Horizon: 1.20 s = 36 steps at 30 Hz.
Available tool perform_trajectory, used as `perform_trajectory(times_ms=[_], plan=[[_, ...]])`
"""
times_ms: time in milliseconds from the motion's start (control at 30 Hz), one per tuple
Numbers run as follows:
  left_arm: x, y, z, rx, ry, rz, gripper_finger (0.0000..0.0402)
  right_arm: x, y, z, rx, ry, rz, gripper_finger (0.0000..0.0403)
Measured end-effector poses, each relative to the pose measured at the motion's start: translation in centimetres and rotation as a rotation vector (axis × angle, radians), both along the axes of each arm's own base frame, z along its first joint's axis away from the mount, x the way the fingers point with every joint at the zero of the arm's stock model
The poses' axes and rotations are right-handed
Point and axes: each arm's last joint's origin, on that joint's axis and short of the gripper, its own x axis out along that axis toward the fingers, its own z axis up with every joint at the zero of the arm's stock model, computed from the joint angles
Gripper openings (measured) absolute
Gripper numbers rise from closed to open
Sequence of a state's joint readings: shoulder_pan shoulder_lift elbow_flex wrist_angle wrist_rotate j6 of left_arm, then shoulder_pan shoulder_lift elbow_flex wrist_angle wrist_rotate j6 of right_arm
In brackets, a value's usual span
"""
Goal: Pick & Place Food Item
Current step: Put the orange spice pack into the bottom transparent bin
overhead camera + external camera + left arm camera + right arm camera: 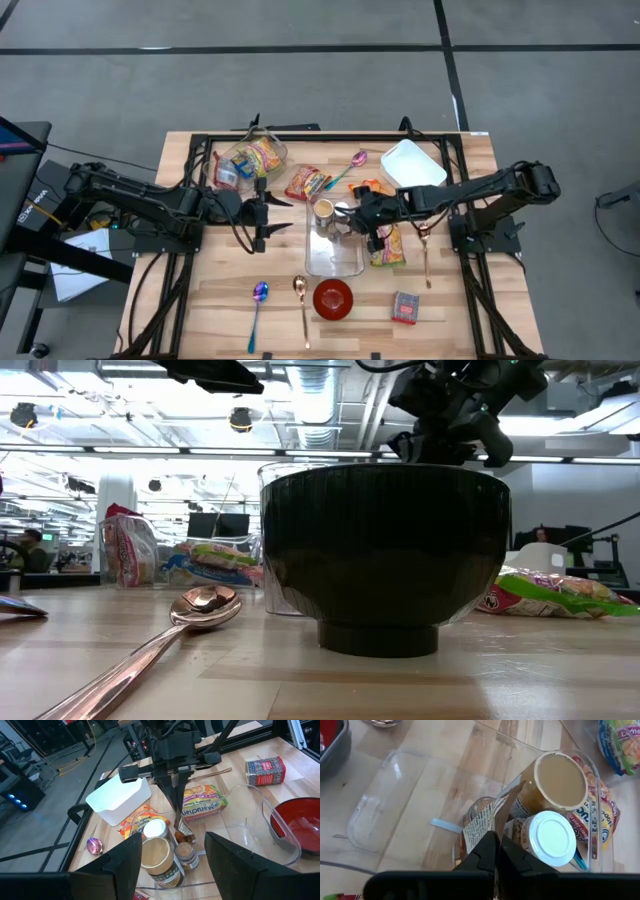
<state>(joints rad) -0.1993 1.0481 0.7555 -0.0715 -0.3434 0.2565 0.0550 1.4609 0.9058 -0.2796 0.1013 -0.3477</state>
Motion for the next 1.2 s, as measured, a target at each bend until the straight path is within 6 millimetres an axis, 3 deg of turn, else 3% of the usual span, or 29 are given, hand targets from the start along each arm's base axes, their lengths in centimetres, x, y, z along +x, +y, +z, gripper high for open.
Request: perform_trajectory(times_ms=[567, 967, 1200], plan=[[0.0, 0.0, 0.0, -0.001, -0.001, 0.000, 0.0209, 0.0, -0.7, 0.0, 0.030, 0.003, -0.030, 0.0005], [0.0, 0.0, 0.0, -0.003, -0.001, 0.001, 0.0209, 0.0, -1.1, 0.0, 0.004, -0.008, -0.108, 0.0096], [0.0, 0.0, 0.0, -0.003, -0.001, 0.001, 0.0209, 0.1, -1.1, 0.2, -0.020, -0.019, -0.129, 0.0118]])
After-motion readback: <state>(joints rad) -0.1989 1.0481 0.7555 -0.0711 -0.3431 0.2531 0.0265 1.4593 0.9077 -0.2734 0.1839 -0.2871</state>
